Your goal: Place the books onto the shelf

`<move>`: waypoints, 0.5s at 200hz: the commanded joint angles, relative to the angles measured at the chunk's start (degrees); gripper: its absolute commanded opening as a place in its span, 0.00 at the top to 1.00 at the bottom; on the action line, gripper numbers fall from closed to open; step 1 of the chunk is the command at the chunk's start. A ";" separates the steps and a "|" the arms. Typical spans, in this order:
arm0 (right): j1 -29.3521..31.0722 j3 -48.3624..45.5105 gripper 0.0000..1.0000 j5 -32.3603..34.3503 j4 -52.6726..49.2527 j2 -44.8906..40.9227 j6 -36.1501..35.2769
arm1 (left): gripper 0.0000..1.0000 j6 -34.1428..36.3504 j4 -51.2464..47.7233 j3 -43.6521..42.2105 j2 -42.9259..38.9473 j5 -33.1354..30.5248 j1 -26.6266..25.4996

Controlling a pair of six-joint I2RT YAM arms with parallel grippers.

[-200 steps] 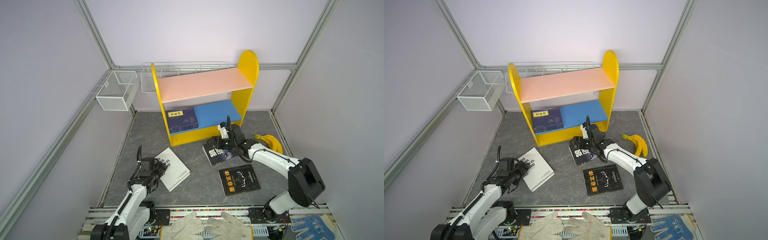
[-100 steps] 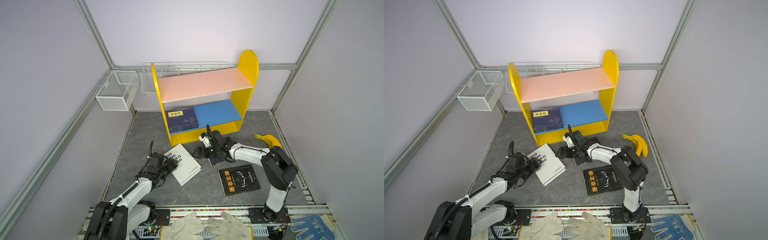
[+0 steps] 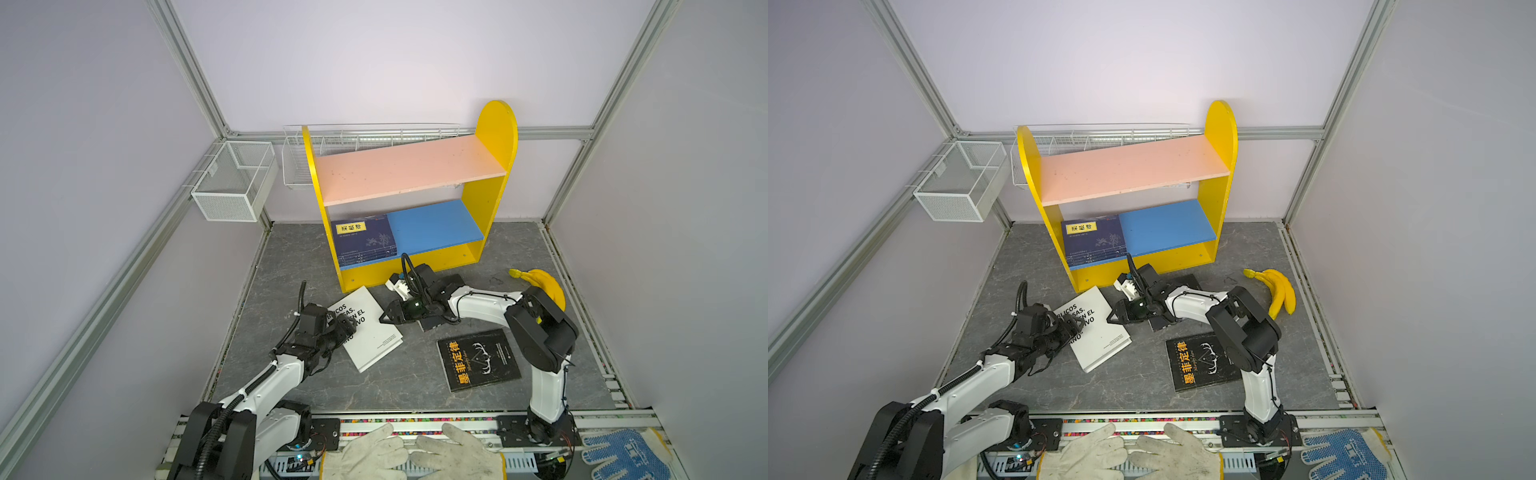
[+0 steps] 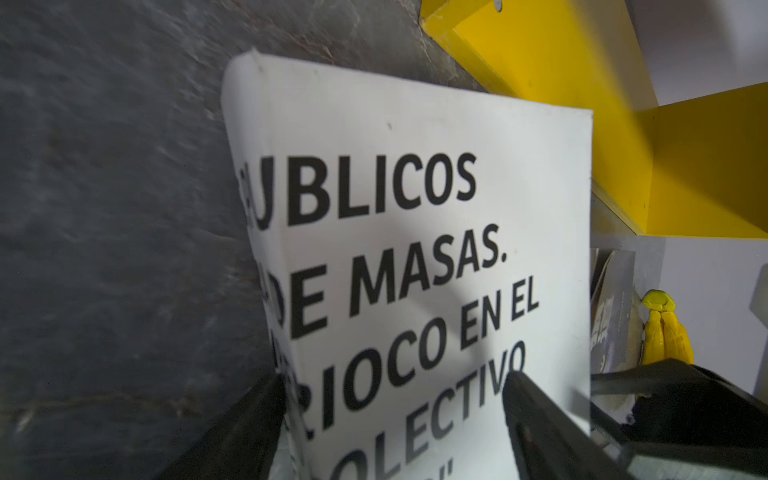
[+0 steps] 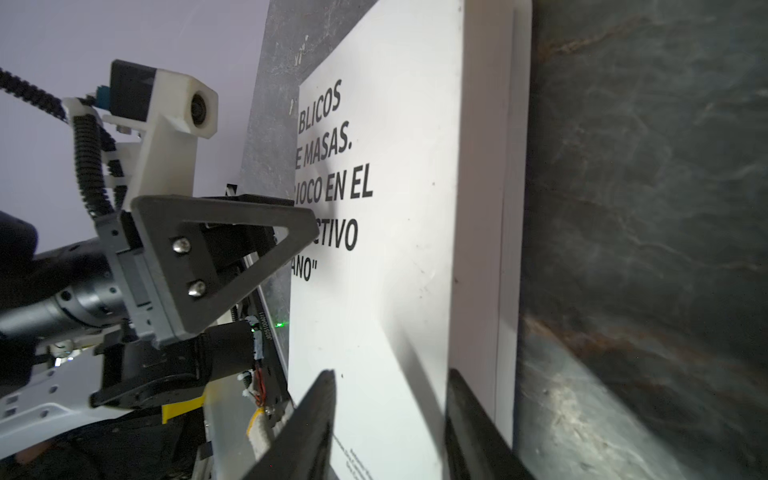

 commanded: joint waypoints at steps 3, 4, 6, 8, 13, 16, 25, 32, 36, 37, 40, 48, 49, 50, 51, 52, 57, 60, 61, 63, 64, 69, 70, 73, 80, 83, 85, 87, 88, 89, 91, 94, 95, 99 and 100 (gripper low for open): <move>0.73 0.46 0.66 -3.90 0.99 -1.15 -0.12 | 0.17 0.20 1.40 1.14 -0.02 0.84 -0.31; 0.73 0.45 0.66 -3.96 0.98 -1.18 -0.13 | 0.17 0.11 1.40 1.10 -0.04 0.84 -0.32; 0.75 0.45 0.66 -4.01 0.99 -1.17 -0.13 | 0.17 0.05 1.47 1.13 -0.05 0.80 -0.32; 0.84 0.40 0.67 -4.02 1.04 -1.25 -0.09 | 0.17 0.04 1.48 1.14 -0.03 0.83 -0.32; 0.98 0.36 0.69 -3.94 0.97 -1.43 0.02 | 0.17 0.03 1.53 1.14 -0.12 0.81 -0.39; 0.99 0.42 0.71 -4.00 0.78 -1.48 0.05 | 0.17 0.03 1.55 1.14 -0.26 0.77 -0.33; 1.29 0.60 0.75 -4.35 0.44 -1.40 -0.05 | 0.17 0.02 1.57 1.15 -0.44 0.90 -0.33; 1.41 0.69 0.78 -4.24 0.12 -1.40 -0.07 | 0.17 0.03 1.54 1.23 -0.70 0.96 -0.35; 1.60 0.78 0.80 -4.07 -0.14 -1.32 -0.05 | 0.17 0.03 1.49 1.28 -0.82 0.93 -0.30; 1.64 0.79 0.80 -4.05 -0.20 -1.27 -0.05 | 0.17 0.07 1.49 1.30 -0.88 1.02 -0.31; 1.68 0.84 0.83 -4.03 -0.41 -1.30 -0.05 | 0.17 0.10 1.37 1.32 -1.06 1.10 -0.35; 1.69 0.77 0.90 -3.29 -0.92 -1.35 0.23 | 0.17 0.36 0.91 1.48 -1.48 1.11 -0.33; 1.69 0.78 0.90 -3.04 -0.99 -1.33 0.31 | 0.17 0.37 0.85 1.53 -1.56 1.11 -0.37; 1.73 0.79 0.91 -2.88 -1.02 -1.36 0.40 | 0.17 0.38 0.73 1.60 -1.69 1.11 -0.39; 1.76 0.75 0.92 -2.70 -1.08 -1.42 0.53 | 0.17 0.47 0.67 1.64 -1.75 1.11 -0.35; 1.72 0.73 0.92 -2.57 -1.16 -1.50 0.59 | 0.17 0.47 0.55 1.65 -1.83 1.06 -0.33; 1.70 0.49 0.93 -2.10 -1.16 -1.68 0.97 | 0.16 0.77 -0.11 1.84 -2.30 1.05 -0.32; 1.72 0.32 0.93 -1.75 -1.19 -1.88 1.11 | 0.16 1.01 -0.56 1.99 -2.60 1.01 -0.32; 1.71 0.29 0.93 -1.70 -1.17 -1.95 1.15 | 0.16 1.05 -0.68 2.05 -2.78 1.02 -0.32; 1.76 0.23 0.93 -1.53 -1.15 -2.10 1.29 | 0.15 1.08 -1.01 2.12 -3.04 0.97 -0.36; 1.77 0.16 0.93 -1.50 -1.15 -2.19 1.37 | 0.15 1.08 -1.12 2.16 -3.18 0.95 -0.34; 1.69 0.03 0.93 -1.20 -1.07 -2.62 1.94 | 0.14 1.21 -1.65 2.27 -4.02 0.84 -0.37; 1.69 -0.03 0.93 -1.12 -1.02 -2.71 2.05 | 0.14 1.19 -1.75 2.24 -4.15 0.84 -0.34; 1.72 -0.18 0.93 -0.95 -0.83 -2.98 2.48 | 0.13 1.18 -2.05 2.21 -4.60 0.81 -0.24; 1.69 -0.43 0.93 -1.09 -0.35 -3.59 3.46 | 0.12 1.03 -2.52 2.01 -5.91 0.51 -0.25; 1.66 -0.52 0.93 -1.26 -0.02 -3.86 3.97 | 0.12 0.91 -2.67 1.90 -6.52 0.45 -0.28; 1.57 -0.57 0.93 -1.36 0.15 -4.05 4.30 | 0.11 0.84 -2.67 1.82 -6.93 0.31 -0.24; 1.46 -0.60 0.93 -1.45 0.30 -4.21 4.75 | 0.11 0.67 -2.78 1.66 -7.29 0.14 -0.25; 1.40 -0.61 0.93 -1.42 0.33 -4.30 4.99 | 0.11 0.57 -2.84 1.62 -7.54 0.05 -0.24; 1.41 -0.61 0.93 -1.54 0.43 -4.43 5.29 | 0.11 0.48 -2.87 1.56 -7.89 -0.04 -0.23; 1.34 -0.68 0.93 -1.60 0.61 -4.57 5.79 | 0.10 0.21 -2.99 1.40 -8.36 -0.26 -0.25; 1.21 -0.76 0.93 -1.83 0.92 -4.84 6.62 | 0.10 -0.13 -3.32 1.22 -9.15 -0.62 -0.17; 1.14 -0.77 0.93 -2.01 1.12 -4.92 6.85 | 0.10 -0.18 -3.33 1.14 -9.35 -0.68 -0.20; 0.97 -0.99 0.93 -2.44 1.78 -5.16 7.99 | 0.09 -0.15 -3.76 0.87 -10.47 -0.81 -0.08; 0.89 -1.02 0.93 -2.62 1.99 -5.26 8.32 | 0.08 -0.24 -3.91 0.83 -10.84 -0.86 -0.07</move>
